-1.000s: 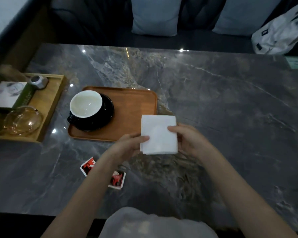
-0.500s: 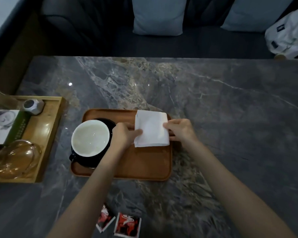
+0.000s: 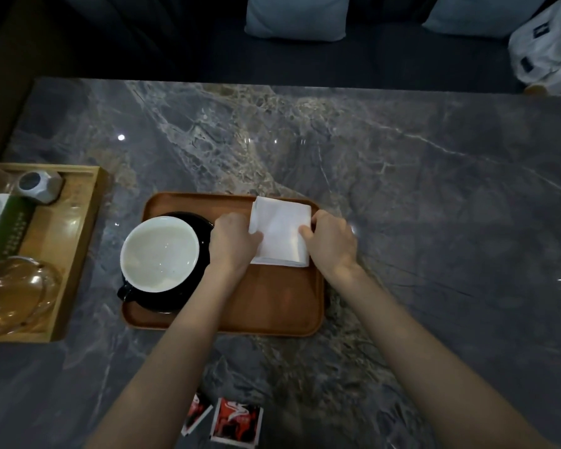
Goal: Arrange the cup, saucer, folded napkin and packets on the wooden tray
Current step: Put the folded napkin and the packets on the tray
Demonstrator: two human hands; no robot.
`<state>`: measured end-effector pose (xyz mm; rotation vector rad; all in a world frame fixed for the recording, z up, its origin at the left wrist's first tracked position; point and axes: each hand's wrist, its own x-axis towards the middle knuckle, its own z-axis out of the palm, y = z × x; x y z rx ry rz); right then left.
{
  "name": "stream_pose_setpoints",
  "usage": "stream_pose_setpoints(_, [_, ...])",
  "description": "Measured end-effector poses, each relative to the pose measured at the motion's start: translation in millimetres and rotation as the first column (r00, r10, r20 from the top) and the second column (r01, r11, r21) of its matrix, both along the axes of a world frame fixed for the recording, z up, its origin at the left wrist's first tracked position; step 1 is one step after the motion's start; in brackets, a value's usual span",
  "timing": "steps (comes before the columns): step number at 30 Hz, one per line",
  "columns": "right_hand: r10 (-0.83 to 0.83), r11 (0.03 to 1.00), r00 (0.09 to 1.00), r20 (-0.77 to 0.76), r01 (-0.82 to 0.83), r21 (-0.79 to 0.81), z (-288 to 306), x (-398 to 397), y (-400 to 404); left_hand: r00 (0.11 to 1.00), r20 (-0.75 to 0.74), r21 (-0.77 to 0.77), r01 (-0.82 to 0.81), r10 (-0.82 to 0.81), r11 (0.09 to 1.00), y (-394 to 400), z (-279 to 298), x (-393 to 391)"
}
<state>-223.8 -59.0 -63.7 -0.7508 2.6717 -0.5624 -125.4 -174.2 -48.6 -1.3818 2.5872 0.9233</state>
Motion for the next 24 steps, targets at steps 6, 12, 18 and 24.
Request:
stream_pose_setpoints(6, [0.078,0.995,0.997,0.007,-0.078,0.056,4.6,0.0,4.2,1.000,-0.015,0.013,0.024,-0.024,1.000,-0.6,6.7,4.2])
stream_pose_setpoints(12, [0.157,0.987,0.983,0.096,-0.153,-0.043,35.5,17.2,20.3,0.991,-0.094,-0.021,0.098,-0.100,0.995,8.7,36.7,27.9])
stream_pose_setpoints(18, [0.395,0.919,0.908,0.143,-0.392,-0.049,74.7,58.0,44.5,0.953,-0.151,-0.046,0.258,-0.262,0.965,31.4,77.6,84.4])
stream_pose_setpoints(24, [0.652,0.758,0.754,0.081,-0.650,-0.052,71.3,118.8,77.4,0.965,-0.130,-0.146,0.208,-0.227,0.967,62.2,72.1,160.7])
